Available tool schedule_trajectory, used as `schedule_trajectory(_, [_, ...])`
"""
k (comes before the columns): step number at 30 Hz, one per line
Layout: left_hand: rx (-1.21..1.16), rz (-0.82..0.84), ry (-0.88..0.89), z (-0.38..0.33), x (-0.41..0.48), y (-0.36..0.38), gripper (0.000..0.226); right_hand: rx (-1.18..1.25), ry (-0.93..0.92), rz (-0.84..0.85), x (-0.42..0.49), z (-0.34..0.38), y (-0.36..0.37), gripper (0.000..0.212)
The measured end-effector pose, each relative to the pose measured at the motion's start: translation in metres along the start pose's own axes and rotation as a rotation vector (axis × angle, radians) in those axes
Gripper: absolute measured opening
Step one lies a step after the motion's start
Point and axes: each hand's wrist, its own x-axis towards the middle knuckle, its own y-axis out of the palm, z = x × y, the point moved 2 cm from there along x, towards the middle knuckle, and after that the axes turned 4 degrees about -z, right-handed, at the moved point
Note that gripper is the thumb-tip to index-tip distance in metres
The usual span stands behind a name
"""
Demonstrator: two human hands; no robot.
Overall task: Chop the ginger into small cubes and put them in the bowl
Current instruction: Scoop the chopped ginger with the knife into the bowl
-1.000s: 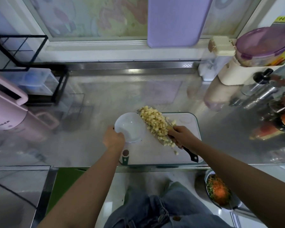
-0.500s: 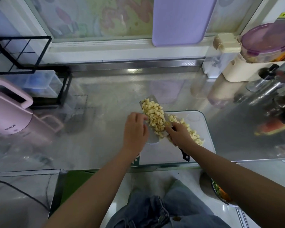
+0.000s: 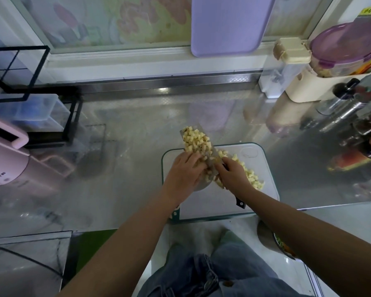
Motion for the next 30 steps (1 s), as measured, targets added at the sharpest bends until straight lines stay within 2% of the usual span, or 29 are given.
schedule_trajectory(3, [-0.003,-0.027,-0.027,0.005,-0.01,0.004,0.031,-0.012,0.01,-0.021,0.002,-0.001,-0.002,0.03])
schedule_trajectory(8, [-0.057,-0.102,-0.013,-0.001,0.003,0.0,0.022,-0.026,0.004,-0.022,0.001,-0.001,-0.003,0.029])
schedule_trajectory(11, [-0.023,-0.13,-0.005,-0.01,0.02,-0.002,0.03,-0.042,-0.025,-0.002,-0.002,-0.001,-0.004,0.024])
schedule_trajectory(14, [-0.02,-0.1,-0.041,-0.013,0.027,-0.001,0.037,-0.035,-0.013,0.0,-0.003,-0.001,-0.005,0.025])
schedule_trajectory(19, [-0.032,-0.019,-0.057,-0.006,0.009,0.005,0.03,-0.013,0.017,0.002,-0.003,-0.001,-0.007,0.028])
schedule_trajectory(23, [-0.039,-0.093,-0.057,0.002,0.002,0.004,0.025,-0.01,0.01,0.005,-0.003,0.0,-0.007,0.029])
schedule_trajectory(25, [-0.015,-0.178,-0.096,0.003,0.013,-0.002,0.023,-0.009,0.002,0.013,-0.003,0.0,-0.007,0.029])
schedule_trajectory(27, [-0.006,-0.221,-0.178,0.005,0.029,-0.009,0.03,-0.004,0.0,0.018,-0.003,0.0,-0.008,0.028])
schedule_trajectory(30, [-0.069,-0.136,-0.276,0.014,0.046,-0.01,0.042,0.004,0.004,0.02,-0.004,0.0,-0.01,0.026])
